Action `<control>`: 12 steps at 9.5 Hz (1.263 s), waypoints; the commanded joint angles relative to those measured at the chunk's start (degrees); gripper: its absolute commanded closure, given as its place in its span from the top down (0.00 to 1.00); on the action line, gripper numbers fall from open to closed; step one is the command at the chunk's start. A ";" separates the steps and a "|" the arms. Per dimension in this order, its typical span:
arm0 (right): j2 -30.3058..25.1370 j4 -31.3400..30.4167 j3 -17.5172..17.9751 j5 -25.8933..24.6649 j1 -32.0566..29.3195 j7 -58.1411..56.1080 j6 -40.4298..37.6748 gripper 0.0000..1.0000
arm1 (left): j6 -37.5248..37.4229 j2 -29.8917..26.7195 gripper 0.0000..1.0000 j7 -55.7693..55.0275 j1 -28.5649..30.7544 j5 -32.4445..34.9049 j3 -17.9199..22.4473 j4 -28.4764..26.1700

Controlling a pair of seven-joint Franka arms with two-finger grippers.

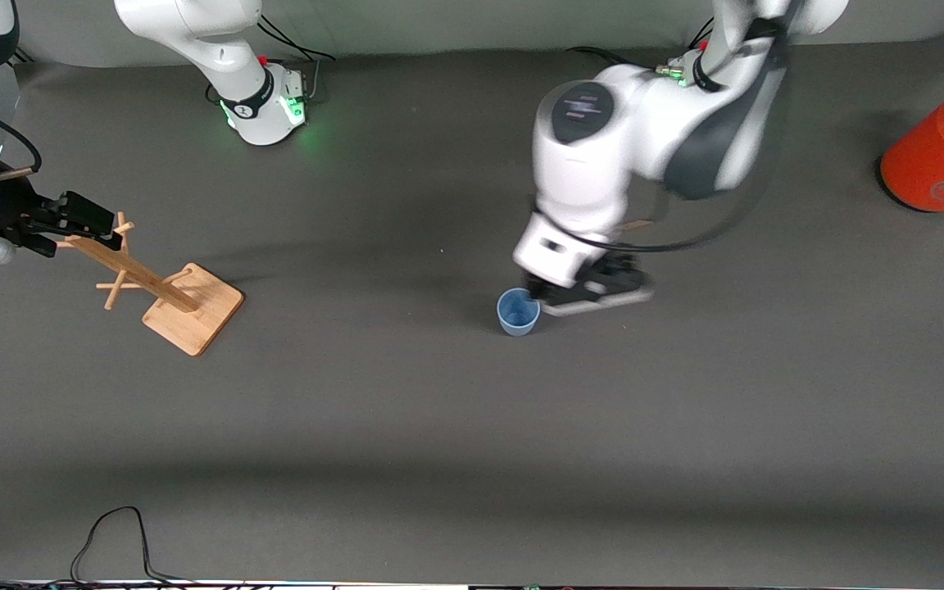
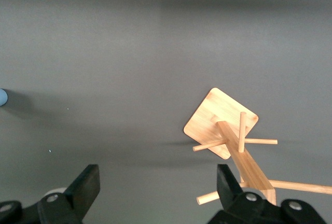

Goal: Rotate and upright cup with both arms

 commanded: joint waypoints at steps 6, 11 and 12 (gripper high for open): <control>1.42 2.69 -0.06 -2.42 0.29 -0.08 -1.06 1.00 | -11.77 -16.99 1.00 28.14 29.17 -3.79 -6.29 -10.57; 1.51 2.87 -0.06 -2.60 1.96 3.62 -1.95 1.00 | -9.30 -19.64 1.00 33.53 24.32 -4.05 5.97 -15.08; 1.42 2.87 -0.15 -2.60 1.96 3.52 -2.03 1.00 | -9.30 -19.82 1.00 33.53 24.50 -4.05 5.62 -15.08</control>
